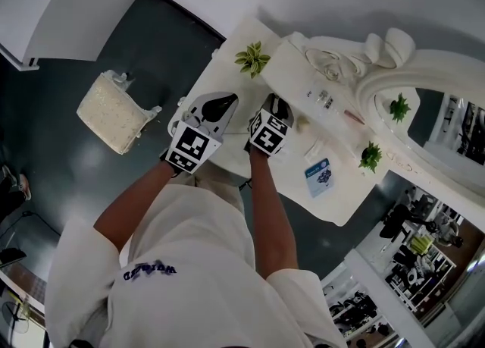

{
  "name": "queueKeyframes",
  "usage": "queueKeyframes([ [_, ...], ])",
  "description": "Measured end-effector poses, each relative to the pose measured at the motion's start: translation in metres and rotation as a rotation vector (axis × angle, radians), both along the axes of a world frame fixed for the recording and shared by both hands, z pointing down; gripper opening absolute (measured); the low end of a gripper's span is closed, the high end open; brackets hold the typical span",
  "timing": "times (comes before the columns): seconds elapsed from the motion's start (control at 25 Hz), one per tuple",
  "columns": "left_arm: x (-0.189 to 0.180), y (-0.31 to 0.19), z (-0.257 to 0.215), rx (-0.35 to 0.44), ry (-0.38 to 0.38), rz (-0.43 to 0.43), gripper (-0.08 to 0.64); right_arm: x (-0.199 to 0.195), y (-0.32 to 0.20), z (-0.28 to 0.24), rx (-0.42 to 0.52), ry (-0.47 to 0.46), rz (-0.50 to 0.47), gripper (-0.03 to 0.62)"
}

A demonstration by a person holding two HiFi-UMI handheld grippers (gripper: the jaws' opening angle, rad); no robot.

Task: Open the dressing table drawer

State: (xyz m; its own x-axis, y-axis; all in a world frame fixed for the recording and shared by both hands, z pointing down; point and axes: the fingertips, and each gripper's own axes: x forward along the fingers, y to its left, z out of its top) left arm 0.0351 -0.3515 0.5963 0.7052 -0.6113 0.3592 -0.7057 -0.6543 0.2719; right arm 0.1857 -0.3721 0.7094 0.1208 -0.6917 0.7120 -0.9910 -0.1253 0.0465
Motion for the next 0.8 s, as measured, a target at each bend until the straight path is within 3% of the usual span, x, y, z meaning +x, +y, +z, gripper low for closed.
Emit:
queueKeyframes([
  [0.12, 0.007, 0.007, 0.002, -0.007, -0.001, 0.019, 0.011, 0.0, -0.004, 0.002, -0.005, 0.006, 0.007, 0.109],
  [0.28, 0.01, 0.018, 0.006, -0.026, 0.007, 0.035, 0.011, 0.002, 0.0, 0.002, 0.019, -0.07, 0.046, 0.104],
  [0.8, 0.006, 0.033, 0.01, -0.038, -0.037, 0.04, 0.011, -0.002, 0.005, 0.005, -0.029, -0.082, -0.012, 0.101],
])
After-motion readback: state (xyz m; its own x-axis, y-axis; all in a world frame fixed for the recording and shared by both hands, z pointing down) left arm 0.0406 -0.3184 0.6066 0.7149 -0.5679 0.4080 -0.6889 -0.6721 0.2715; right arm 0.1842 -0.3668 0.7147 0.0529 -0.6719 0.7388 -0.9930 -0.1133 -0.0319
